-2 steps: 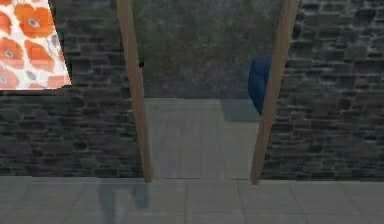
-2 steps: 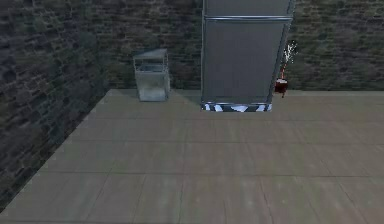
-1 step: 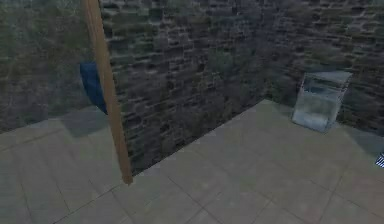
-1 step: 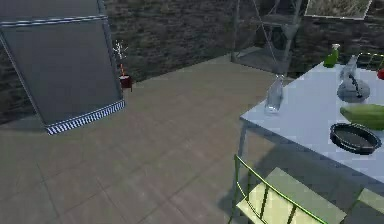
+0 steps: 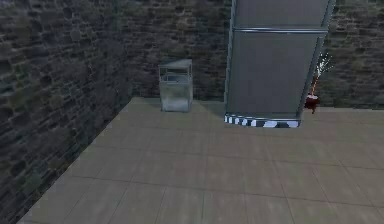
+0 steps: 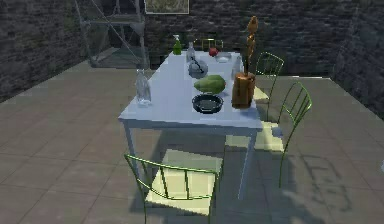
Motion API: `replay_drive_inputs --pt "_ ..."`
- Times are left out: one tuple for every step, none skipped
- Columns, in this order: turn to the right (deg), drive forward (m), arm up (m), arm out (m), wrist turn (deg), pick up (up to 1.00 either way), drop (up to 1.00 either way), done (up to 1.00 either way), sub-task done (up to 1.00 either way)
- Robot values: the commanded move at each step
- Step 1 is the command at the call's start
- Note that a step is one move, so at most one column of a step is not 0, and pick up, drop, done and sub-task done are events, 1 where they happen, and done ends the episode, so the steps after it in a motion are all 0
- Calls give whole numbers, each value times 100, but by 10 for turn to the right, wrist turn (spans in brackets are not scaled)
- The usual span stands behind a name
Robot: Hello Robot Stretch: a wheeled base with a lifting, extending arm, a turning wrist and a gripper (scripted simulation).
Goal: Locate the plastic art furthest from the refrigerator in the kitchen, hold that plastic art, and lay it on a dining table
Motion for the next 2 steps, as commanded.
replay_drive_inputs --pt "0 40 0 0 0 0 0 0 0" --pt "150 0 0 0 0 0 0 0 0"
